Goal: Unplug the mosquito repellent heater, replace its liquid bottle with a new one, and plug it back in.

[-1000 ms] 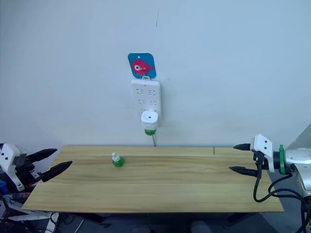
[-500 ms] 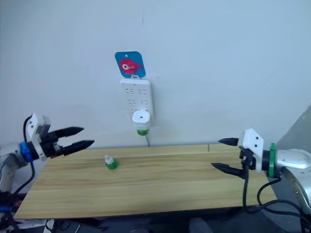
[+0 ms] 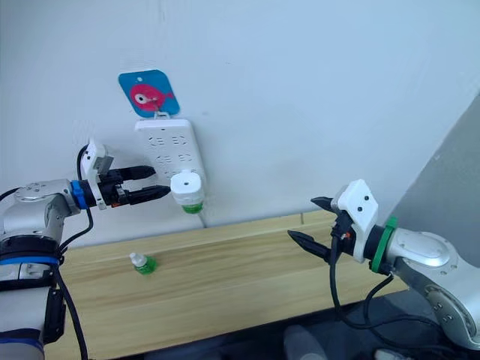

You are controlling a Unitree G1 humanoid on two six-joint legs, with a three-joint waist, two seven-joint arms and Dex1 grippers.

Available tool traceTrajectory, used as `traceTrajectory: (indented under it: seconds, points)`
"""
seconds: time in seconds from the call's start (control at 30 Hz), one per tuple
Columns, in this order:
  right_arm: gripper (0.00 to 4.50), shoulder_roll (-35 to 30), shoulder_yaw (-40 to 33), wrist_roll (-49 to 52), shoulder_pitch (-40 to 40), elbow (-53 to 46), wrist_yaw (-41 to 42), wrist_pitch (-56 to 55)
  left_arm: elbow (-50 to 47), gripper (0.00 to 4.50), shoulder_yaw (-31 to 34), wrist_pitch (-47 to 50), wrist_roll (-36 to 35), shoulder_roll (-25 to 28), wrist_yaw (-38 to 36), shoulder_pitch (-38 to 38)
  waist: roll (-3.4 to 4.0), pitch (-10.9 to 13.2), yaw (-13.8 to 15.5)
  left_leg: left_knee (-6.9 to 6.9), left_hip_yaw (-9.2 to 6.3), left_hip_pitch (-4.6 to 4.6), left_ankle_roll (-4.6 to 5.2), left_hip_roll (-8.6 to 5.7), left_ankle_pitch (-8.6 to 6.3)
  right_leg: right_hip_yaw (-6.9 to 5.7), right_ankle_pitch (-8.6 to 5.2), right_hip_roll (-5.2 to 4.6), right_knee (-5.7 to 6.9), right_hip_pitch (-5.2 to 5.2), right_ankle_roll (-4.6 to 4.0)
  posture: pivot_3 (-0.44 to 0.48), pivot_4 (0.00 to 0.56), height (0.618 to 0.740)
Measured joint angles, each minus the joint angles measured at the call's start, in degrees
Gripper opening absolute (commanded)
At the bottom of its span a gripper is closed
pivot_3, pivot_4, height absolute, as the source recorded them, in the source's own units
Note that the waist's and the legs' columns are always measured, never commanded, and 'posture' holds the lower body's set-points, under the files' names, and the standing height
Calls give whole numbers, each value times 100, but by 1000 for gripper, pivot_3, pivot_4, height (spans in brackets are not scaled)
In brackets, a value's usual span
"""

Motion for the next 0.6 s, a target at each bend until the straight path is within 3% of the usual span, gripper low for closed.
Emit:
traceTrajectory:
  seconds: [0.23, 0.6]
  points:
    - [4484, 19, 13, 47, 225, -129, -178, -70, 702, 4500, -83, -383, 279, -58, -222, -422, -1, 44, -16, 9, -11, 2, -1, -6, 3, -1, 1, 0, 4, 9, 3, -326, 107, 736]
    - [4484, 104, 68, 45, 401, -198, -256, -289, 945, 4500, -112, -710, 479, -93, -171, -493, 1, 46, -43, 9, -27, 9, 1, -5, 7, -3, 1, 9, 10, 20, 3, -319, 106, 736]
